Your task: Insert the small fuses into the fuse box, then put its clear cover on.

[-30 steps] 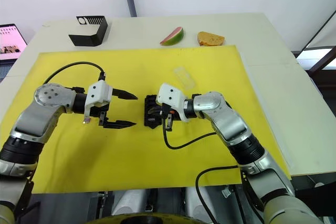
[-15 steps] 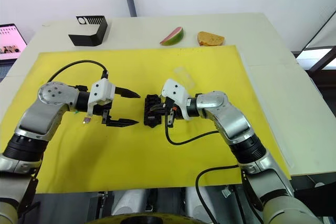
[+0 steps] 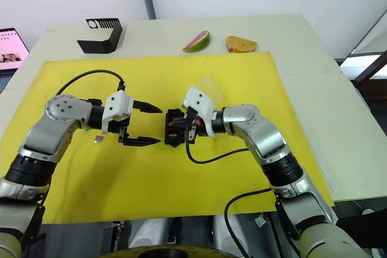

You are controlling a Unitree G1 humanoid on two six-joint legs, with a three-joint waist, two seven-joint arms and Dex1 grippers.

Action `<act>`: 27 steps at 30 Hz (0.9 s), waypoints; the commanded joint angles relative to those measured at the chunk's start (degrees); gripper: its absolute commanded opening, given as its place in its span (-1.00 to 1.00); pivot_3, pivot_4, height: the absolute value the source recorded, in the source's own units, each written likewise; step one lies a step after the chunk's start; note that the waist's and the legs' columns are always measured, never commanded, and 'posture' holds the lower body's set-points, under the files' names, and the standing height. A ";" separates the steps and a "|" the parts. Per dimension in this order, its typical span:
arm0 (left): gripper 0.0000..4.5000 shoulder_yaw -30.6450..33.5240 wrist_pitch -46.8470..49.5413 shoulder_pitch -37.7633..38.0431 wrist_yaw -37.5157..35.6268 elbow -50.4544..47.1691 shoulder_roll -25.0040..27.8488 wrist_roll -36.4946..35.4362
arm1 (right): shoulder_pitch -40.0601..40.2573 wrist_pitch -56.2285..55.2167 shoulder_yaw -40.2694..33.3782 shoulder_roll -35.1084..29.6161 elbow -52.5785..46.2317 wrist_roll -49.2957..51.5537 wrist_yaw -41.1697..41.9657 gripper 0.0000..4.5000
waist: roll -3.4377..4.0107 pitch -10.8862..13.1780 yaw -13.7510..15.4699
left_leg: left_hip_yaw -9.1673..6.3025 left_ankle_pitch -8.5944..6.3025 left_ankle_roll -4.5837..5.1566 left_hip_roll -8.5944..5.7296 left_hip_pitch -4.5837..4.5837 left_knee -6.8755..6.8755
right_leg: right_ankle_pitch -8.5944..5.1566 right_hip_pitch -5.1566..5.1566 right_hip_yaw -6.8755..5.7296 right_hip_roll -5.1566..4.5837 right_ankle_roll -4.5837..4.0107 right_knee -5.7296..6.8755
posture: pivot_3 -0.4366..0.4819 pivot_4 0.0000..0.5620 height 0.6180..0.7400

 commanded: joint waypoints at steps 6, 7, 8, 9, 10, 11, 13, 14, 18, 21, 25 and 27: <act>1.00 3.00 1.80 2.21 2.21 -3.49 0.35 -2.24 | 1.08 -4.33 -2.94 0.46 -3.59 0.77 -1.55 -0.98 | 0.00 0.00 0.05 | 0.00 0.00 0.00 0.00 0.00 0.00 | 0.00 0.01 0.00 0.00 0.00 0.00 | -0.05 -0.47 1.00; 1.00 3.44 2.26 2.57 2.71 -3.86 0.22 -2.59 | 1.07 -4.85 -4.19 0.90 -4.27 1.54 -1.89 -0.98 | 0.00 0.00 0.05 | 0.00 0.00 0.00 0.00 -0.01 0.00 | 0.00 0.00 0.00 0.00 0.00 0.00 | -0.05 -0.47 1.00; 1.00 4.74 3.51 3.37 4.07 -4.86 -0.11 -3.71 | 1.13 -4.04 -6.50 0.97 -5.70 3.30 -2.20 -0.98 | 0.00 0.00 0.03 | -0.01 0.00 0.00 0.00 -0.02 0.00 | 0.00 -0.01 0.00 0.00 0.00 0.00 | -0.05 -0.47 1.00; 1.00 7.28 7.08 4.62 6.25 -6.59 -0.52 -6.63 | 1.67 -2.14 -9.78 -0.05 -7.86 6.13 -1.85 -0.98 | 0.00 0.00 0.04 | -0.01 0.00 0.00 0.00 -0.02 0.00 | 0.00 -0.02 0.00 0.00 0.00 0.00 | -0.05 -0.47 1.00; 1.00 9.71 10.52 5.91 8.09 -8.19 -0.67 -9.52 | 2.33 -0.43 -12.50 -1.48 -9.82 8.41 -1.28 -0.98 | 0.00 0.01 0.08 | -0.01 -0.01 0.01 0.00 -0.04 0.00 | 0.00 -0.03 0.00 0.00 0.00 0.00 | -0.05 -0.47 1.00; 1.00 12.28 14.20 7.46 9.65 -9.75 -0.50 -12.51 | 3.26 0.87 -15.20 -3.12 -11.60 10.38 -0.79 -0.87 | 0.00 0.01 0.10 | -0.02 -0.02 0.04 0.00 -0.07 0.00 | 0.00 -0.04 0.00 0.00 0.00 0.00 | -0.05 -0.47 1.00; 1.00 17.33 19.45 11.05 12.49 -12.44 0.07 -17.04 | 5.39 3.01 -19.62 -6.73 -13.85 12.88 -0.53 -0.61 | 0.00 0.01 0.15 | -0.02 -0.07 0.12 0.00 -0.07 0.00 | 0.00 -0.03 0.00 -0.01 0.00 -0.03 | -0.05 -0.47 1.00; 1.00 20.67 22.36 13.32 14.38 -13.63 0.34 -19.45 | 6.91 3.88 -22.25 -9.01 -14.58 13.99 -0.32 -0.42 | 0.00 0.01 0.17 | -0.02 -0.09 0.16 0.00 -0.04 0.00 | 0.00 0.01 0.00 -0.01 0.00 -0.04 | -0.05 -0.47 1.00; 1.00 33.43 30.60 22.06 21.28 -15.94 0.56 -26.85 | 13.87 4.33 -30.64 -17.28 -14.97 15.32 0.67 0.47 | 0.00 0.01 0.20 | -0.02 -0.10 0.17 0.00 0.02 -0.02 | 0.00 0.08 0.00 -0.02 0.00 -0.07 | -0.05 -0.47 1.00; 1.00 42.19 32.79 29.33 23.97 -15.14 0.68 -28.82 | 18.59 4.17 -36.97 -21.23 -12.70 16.08 0.55 0.96 | 0.00 0.01 0.06 | -0.01 -0.09 0.16 0.02 0.04 -0.03 | 0.00 0.10 0.01 -0.01 0.00 -0.06 | -0.05 -0.47 1.00; 1.00 53.88 32.25 39.66 25.26 -9.55 1.25 -27.81 | 24.28 1.37 -44.27 -25.19 -8.33 14.27 0.25 0.96 | 0.00 0.01 0.23 | 0.00 -0.09 0.16 0.03 0.10 -0.05 | 0.00 0.17 0.01 -0.01 0.00 -0.09 | -0.05 -0.47 1.00; 1.00 57.08 30.36 43.85 24.83 -6.84 1.64 -26.28 | 25.70 0.46 -46.61 -26.28 -6.66 14.09 -0.10 0.96 | -0.01 0.01 0.26 | 0.00 -0.09 0.16 0.03 0.10 -0.05 | 0.00 0.19 0.00 -0.01 0.00 -0.12 | -0.05 -0.47 1.00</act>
